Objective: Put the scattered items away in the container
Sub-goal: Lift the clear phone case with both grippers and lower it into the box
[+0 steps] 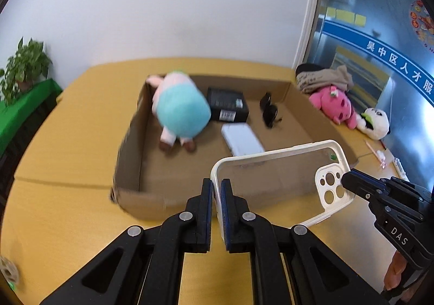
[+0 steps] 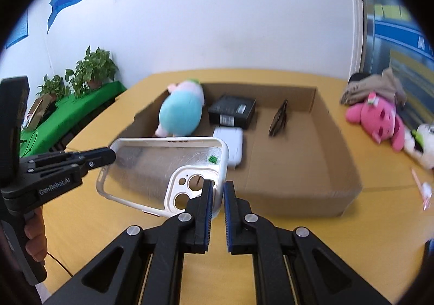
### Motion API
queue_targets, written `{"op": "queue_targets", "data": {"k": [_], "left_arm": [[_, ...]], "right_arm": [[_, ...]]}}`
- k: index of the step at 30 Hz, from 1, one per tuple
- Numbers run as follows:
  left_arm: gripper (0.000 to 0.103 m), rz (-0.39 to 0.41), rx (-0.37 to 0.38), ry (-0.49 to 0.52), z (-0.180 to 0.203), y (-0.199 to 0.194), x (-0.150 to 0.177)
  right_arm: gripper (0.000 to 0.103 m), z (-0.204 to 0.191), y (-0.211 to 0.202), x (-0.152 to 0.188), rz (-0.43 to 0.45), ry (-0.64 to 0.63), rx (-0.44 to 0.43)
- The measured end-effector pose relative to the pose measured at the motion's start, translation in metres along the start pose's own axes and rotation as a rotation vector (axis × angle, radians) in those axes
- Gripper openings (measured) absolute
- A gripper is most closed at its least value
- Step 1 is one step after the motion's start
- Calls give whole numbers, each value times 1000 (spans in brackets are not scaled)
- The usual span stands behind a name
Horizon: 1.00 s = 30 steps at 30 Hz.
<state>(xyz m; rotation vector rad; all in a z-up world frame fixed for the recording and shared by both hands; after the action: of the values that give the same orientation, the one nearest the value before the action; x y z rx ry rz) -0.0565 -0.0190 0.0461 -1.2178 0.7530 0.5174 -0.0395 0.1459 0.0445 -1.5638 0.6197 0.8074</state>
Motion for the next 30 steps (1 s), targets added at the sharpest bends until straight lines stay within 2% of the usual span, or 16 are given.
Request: {"op": "queue_targets", "data": {"k": [5, 11, 18, 24, 30], "left_arm": [[6, 34, 9, 29, 4, -7, -38], [5, 41, 19, 31, 2, -8, -55], [5, 36, 2, 35, -7, -4, -58], [5, 4, -21, 21, -29, 11, -58], [5, -77, -63, 2, -59, 47, -47]], "right_arm": [[7, 6, -5, -28, 32, 12, 7], [7, 4, 2, -34, 15, 22, 10], [7, 0, 11, -43, 5, 25, 7], [7, -16, 35, -47, -25, 5, -2], [7, -31, 76, -41, -102, 13, -39]]}}
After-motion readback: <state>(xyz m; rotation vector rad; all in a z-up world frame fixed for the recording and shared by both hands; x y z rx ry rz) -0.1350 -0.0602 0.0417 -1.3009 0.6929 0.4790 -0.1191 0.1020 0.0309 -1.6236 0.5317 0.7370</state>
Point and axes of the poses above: each gripper's, at about its wrist camera, not at the fingertips, and y roughly the way its jaws point, z to its right, x to its underside, the point moved 7 cm from there along y, roughly the way its jaws point, and after that the axes turned 3 degrees about x, right-handed, at the moved point
